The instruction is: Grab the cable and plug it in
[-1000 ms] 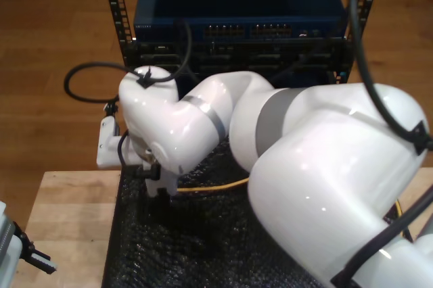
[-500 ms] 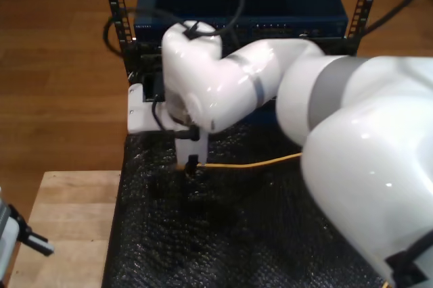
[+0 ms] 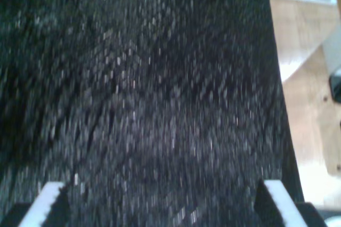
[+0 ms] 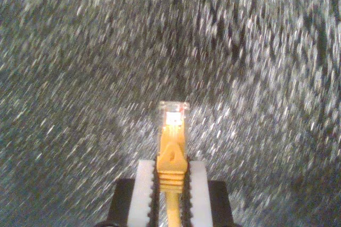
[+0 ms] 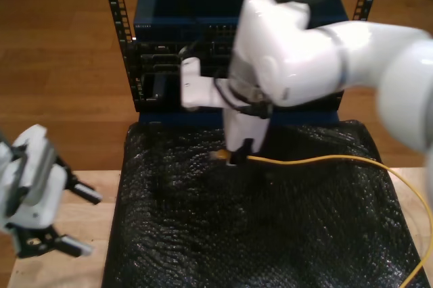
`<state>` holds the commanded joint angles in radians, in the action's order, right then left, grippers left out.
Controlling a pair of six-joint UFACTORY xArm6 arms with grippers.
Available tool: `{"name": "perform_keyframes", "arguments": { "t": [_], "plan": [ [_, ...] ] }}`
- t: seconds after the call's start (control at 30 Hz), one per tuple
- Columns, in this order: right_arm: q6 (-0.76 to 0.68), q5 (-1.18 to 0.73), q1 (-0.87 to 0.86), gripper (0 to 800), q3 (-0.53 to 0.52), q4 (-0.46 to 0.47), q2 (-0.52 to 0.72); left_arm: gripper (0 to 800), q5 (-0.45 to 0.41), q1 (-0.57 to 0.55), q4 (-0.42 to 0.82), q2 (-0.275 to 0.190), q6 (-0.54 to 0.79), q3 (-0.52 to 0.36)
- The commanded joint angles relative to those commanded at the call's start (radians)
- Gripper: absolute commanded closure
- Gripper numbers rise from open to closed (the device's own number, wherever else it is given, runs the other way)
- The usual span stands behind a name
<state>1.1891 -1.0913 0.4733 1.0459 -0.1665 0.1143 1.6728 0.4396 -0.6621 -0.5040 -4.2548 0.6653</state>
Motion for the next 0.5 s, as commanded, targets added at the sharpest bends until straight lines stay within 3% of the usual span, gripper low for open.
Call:
{"name": "perform_keyframes", "arguments": {
  "t": [0.1, 0.3, 0.5],
  "plan": [
    [0.052, -0.04, -0.041, 796, -0.037, -0.078, 0.061, 0, -0.005, -0.048, -0.068, 0.005, -0.017, 0.006],
    [0.155, -0.157, -0.172, 796, -0.075, -0.224, 0.178, 0, -0.006, -0.068, -0.199, 0.089, -0.043, 0.049],
    [0.167, -0.204, -0.23, 796, -0.104, -0.244, 0.27, 0, -0.017, -0.15, -0.284, 0.152, -0.066, 0.109]
  ]
}}
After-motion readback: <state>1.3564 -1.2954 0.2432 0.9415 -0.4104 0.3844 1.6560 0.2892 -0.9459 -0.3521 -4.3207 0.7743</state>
